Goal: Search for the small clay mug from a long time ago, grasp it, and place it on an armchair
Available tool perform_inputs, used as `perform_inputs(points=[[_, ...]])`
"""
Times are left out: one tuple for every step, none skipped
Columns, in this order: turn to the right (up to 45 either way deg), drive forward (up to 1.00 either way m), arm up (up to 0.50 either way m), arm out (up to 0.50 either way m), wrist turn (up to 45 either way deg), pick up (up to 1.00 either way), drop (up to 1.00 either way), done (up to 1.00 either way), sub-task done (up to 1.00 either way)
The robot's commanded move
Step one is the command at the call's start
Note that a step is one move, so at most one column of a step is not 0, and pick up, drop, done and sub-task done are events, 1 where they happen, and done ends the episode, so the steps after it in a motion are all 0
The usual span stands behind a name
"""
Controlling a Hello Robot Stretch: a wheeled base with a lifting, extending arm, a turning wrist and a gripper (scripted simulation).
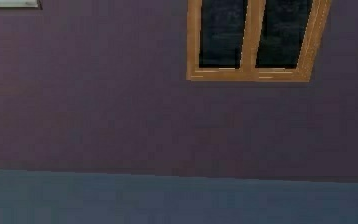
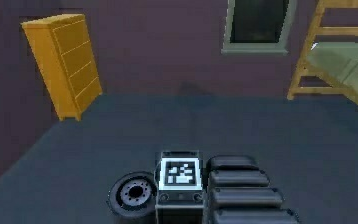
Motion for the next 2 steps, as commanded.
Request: perform_inputs(points=[[0.0,0.65,0.0,0.0,0.0,0.0,0.0,0.0,0.0],[-27.0,0.0,0.0,0.0,0.0,0.0,0.0,0.0,0.0]])
